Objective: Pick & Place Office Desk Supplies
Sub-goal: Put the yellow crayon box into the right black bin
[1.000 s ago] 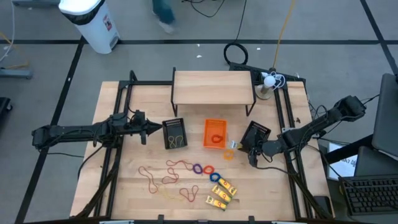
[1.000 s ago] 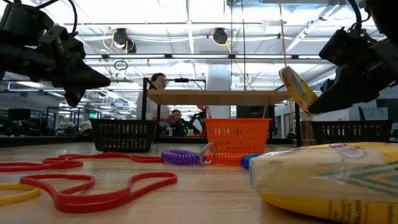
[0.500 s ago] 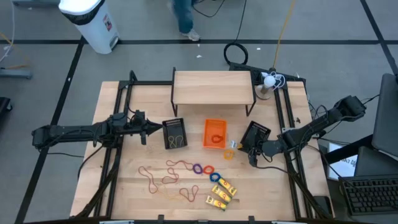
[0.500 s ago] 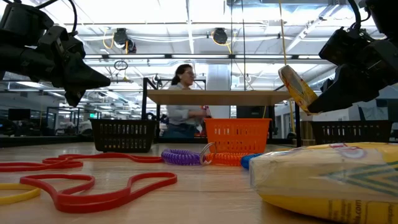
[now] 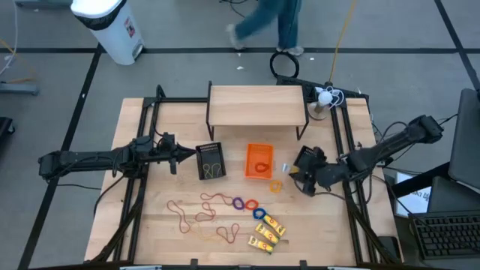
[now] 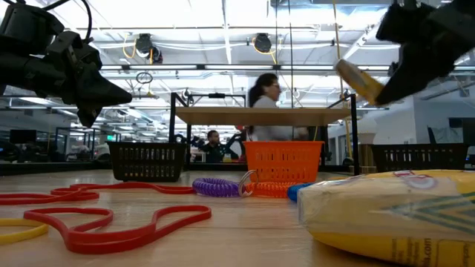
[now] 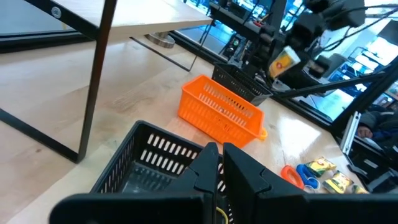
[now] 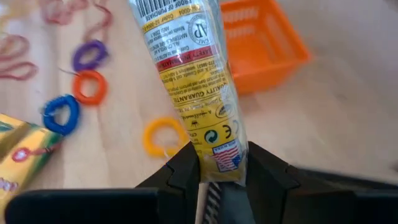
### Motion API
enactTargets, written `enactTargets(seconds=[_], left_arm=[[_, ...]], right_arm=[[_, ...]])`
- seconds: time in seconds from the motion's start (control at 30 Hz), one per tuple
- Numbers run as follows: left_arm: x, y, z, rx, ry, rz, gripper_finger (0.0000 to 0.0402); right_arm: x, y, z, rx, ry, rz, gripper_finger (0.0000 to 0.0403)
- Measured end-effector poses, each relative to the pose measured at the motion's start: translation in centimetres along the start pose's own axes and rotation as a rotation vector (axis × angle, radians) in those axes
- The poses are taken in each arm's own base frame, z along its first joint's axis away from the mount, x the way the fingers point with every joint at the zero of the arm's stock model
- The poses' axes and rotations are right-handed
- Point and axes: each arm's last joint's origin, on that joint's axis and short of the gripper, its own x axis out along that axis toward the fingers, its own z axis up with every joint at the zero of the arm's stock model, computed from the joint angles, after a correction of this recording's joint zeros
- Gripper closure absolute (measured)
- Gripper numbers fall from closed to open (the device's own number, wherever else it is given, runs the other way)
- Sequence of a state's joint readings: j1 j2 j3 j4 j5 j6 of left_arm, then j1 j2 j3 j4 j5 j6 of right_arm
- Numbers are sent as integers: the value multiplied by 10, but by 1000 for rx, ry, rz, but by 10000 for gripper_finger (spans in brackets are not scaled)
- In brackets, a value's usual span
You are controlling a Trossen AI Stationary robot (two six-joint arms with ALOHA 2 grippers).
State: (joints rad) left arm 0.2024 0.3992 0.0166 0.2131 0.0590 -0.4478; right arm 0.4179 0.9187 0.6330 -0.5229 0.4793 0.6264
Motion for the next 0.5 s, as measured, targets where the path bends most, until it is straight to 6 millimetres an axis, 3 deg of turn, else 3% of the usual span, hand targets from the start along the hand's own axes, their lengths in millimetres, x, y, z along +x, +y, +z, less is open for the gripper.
enactTargets(seconds=[0.2, 0.5], left_arm=[[0, 0, 0, -2, 4, 1, 378], [0, 0, -1, -3, 7, 2, 378]], right_arm=[[-26, -11, 13, 126, 196, -125, 310], [-19, -26, 2, 435, 511, -296, 310]])
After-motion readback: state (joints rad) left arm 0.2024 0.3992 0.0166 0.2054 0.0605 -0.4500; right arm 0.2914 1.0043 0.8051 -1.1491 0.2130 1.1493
